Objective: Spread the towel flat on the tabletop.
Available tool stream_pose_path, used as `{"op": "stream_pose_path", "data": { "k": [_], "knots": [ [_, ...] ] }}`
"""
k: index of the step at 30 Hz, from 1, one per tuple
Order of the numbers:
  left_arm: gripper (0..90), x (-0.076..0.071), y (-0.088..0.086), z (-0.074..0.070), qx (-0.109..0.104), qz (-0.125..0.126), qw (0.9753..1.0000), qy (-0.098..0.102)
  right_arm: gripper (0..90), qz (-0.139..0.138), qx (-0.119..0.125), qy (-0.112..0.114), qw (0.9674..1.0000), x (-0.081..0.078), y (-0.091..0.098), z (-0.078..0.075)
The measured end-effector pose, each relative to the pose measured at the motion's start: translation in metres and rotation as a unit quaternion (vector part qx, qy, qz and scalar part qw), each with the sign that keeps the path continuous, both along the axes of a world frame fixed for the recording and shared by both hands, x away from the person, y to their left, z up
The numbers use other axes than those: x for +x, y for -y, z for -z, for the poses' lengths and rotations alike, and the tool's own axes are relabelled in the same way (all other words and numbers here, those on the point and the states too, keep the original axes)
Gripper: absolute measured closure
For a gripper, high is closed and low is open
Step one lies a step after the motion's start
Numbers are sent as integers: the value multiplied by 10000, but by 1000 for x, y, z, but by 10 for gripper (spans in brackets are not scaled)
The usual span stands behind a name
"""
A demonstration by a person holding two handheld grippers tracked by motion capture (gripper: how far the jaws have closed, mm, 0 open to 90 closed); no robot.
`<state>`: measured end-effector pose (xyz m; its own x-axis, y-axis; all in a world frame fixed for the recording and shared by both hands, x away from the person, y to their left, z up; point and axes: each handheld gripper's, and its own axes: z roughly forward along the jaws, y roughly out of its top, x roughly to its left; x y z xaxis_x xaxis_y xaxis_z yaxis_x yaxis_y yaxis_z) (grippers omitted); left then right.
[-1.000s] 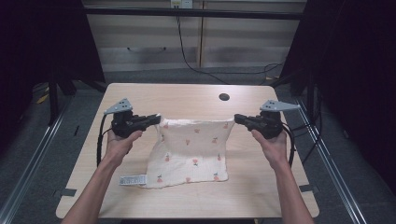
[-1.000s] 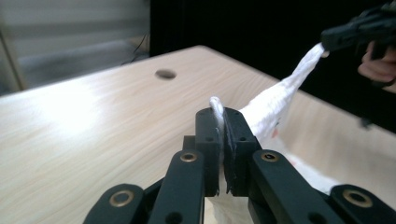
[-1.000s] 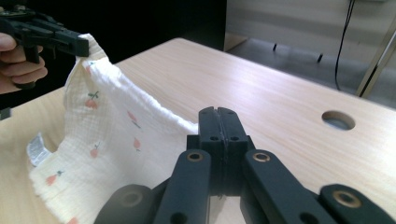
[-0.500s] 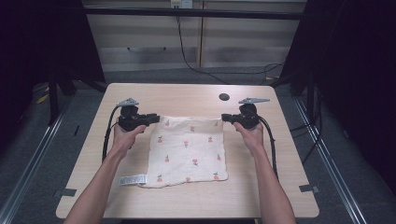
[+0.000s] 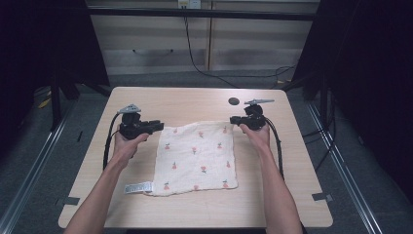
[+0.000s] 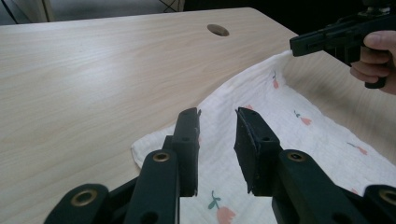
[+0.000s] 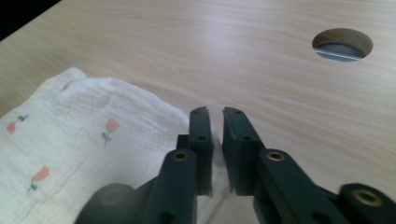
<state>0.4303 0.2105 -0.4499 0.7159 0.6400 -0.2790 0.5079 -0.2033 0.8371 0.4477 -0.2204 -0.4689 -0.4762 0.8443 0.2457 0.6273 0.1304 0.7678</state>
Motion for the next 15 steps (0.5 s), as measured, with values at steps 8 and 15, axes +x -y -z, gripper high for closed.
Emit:
{"op": "stream_pose_path", "data": {
  "k": [8,15],
  "knots": [
    [683,-6,-12,-3,-30,-146,9999,46,579,-17,39,264,9996,-15,4,-19],
    [652,-23,-17,-7,36,-116,9999,8,550,-320,83,415,9986,-41,9,-27]
  ]
}}
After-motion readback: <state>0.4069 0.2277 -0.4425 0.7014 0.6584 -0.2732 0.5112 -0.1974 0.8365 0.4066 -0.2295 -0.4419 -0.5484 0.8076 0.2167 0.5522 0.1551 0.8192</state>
